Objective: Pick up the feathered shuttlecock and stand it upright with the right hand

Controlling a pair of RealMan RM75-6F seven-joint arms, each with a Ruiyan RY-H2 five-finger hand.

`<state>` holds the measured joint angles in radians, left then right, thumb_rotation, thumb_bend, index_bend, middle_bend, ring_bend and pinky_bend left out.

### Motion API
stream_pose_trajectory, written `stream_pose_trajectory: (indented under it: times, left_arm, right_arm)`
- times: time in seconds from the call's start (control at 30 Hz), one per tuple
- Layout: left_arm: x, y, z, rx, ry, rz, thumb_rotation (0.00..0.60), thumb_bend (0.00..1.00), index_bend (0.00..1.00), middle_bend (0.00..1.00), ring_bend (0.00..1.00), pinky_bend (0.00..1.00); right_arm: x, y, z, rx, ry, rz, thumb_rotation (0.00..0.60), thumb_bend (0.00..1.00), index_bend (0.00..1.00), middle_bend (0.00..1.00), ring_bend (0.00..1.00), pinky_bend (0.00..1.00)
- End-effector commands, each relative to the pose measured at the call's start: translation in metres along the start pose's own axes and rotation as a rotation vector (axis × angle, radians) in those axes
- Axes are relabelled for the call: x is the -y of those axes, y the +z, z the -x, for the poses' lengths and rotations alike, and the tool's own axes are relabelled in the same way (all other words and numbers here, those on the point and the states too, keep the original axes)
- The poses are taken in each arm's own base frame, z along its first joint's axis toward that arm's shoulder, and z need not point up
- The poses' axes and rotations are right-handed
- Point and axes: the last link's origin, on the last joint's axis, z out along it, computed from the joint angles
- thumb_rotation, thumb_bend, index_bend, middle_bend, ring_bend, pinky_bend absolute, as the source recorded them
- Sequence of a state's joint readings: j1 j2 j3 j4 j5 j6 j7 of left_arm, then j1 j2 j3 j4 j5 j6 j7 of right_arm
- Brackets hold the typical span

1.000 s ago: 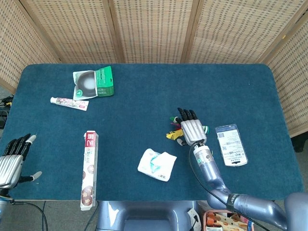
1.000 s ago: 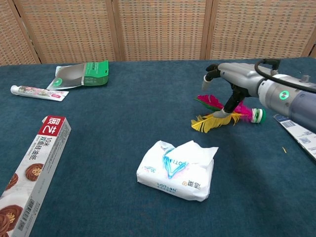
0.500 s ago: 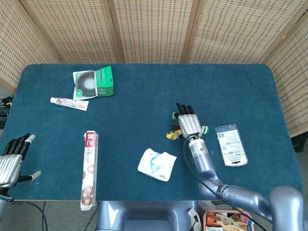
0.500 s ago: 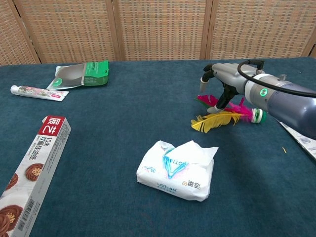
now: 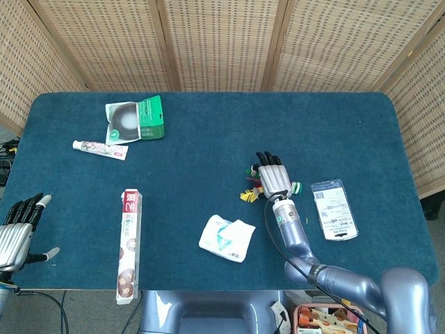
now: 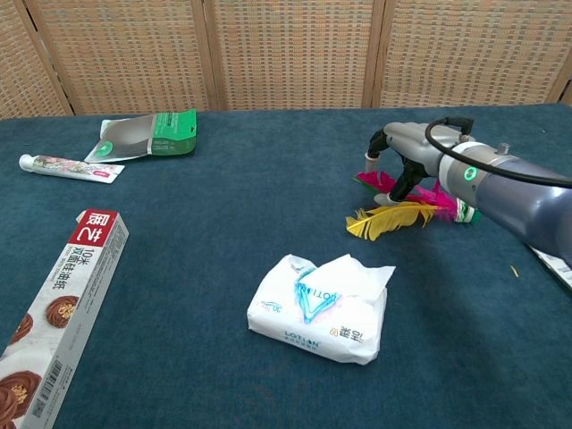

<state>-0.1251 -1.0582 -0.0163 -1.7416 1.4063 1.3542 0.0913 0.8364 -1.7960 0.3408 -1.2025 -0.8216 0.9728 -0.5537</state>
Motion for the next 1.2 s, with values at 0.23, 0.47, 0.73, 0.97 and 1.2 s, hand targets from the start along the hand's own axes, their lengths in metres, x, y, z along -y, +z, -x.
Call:
stream_pose_trajectory:
  times: [0.23, 0.47, 0.73, 0.97, 1.2]
  left_arm:
    - [0.002, 0.001, 0.000, 0.002, -0.001, -0.010, 0.600, 0.00, 0.00, 0.00, 0.00, 0.00]
    - [0.002, 0.001, 0.001, 0.006, -0.002, -0.008, 0.600, 0.00, 0.00, 0.00, 0.00, 0.00]
    - [0.001, 0.000, 0.000, 0.004, -0.003, -0.005, 0.600, 0.00, 0.00, 0.00, 0.00, 0.00]
    - [0.000, 0.000, 0.000, 0.006, -0.005, -0.001, 0.600, 0.00, 0.00, 0.00, 0.00, 0.00]
    - [-0.001, -0.001, 0.000, 0.007, -0.007, 0.005, 0.600, 0.00, 0.00, 0.00, 0.00, 0.00]
  right_arm:
    - [0.000, 0.007, 0.008, -0.016, -0.001, 0.004, 0.600, 0.35, 0.49, 0.17, 0.05, 0.18]
    - [-0.003, 0.010, 0.012, -0.026, -0.021, 0.009, 0.600, 0.41, 0.53, 0.20, 0.06, 0.18]
    - [-0.004, 0.008, 0.011, -0.028, -0.019, 0.015, 0.600, 0.45, 0.53, 0.20, 0.06, 0.18]
    - [-0.007, 0.005, 0.010, -0.023, -0.030, 0.020, 0.600, 0.46, 0.53, 0.20, 0.06, 0.19]
    - [-0.009, 0.002, 0.006, -0.030, -0.038, 0.022, 0.600, 0.46, 0.53, 0.20, 0.06, 0.19]
